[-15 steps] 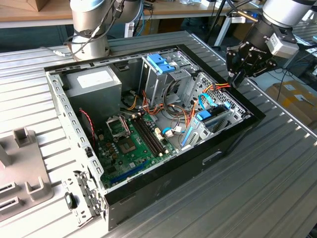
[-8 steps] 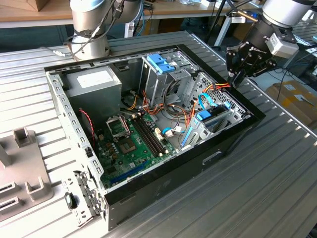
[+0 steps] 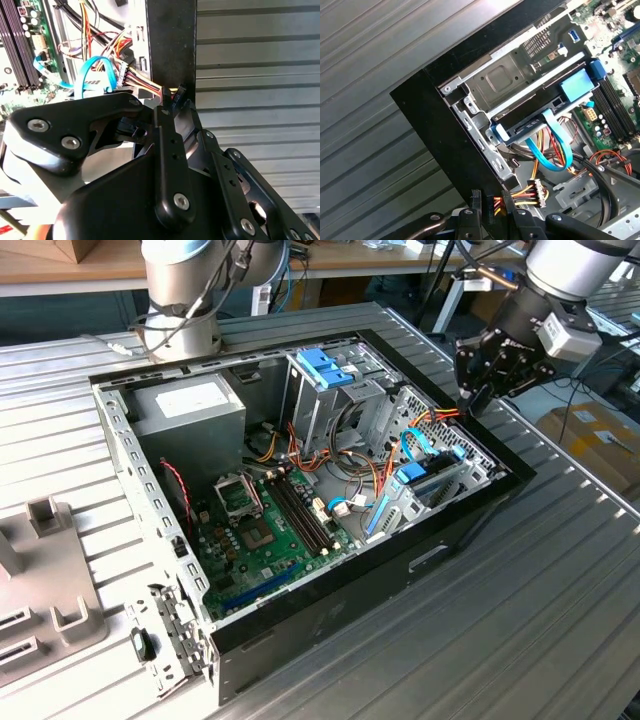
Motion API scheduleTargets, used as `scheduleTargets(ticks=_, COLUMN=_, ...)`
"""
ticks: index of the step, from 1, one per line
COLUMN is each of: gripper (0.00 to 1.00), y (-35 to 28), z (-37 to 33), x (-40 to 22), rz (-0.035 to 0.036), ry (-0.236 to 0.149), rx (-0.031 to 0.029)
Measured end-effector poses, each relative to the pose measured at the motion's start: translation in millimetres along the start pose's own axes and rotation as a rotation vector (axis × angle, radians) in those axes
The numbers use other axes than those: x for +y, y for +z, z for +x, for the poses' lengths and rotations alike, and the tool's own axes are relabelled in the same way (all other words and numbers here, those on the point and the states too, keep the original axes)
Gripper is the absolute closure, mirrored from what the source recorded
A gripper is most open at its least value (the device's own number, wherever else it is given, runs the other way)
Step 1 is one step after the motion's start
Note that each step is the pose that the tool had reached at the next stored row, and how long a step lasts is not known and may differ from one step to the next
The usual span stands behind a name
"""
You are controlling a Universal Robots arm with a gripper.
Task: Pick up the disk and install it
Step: 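Insert the second disk wire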
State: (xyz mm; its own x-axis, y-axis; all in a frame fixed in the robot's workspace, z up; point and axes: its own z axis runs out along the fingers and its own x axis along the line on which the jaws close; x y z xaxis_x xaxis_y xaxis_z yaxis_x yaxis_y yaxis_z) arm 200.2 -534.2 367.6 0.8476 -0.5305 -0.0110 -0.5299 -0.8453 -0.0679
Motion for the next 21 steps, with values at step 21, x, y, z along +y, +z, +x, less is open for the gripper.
scheduleTargets(ticks=21, gripper=0.79, y=-0.1, z=-0.1, x=-1.6, rz=-0.0028, ry=-0.007, rx=0.0011)
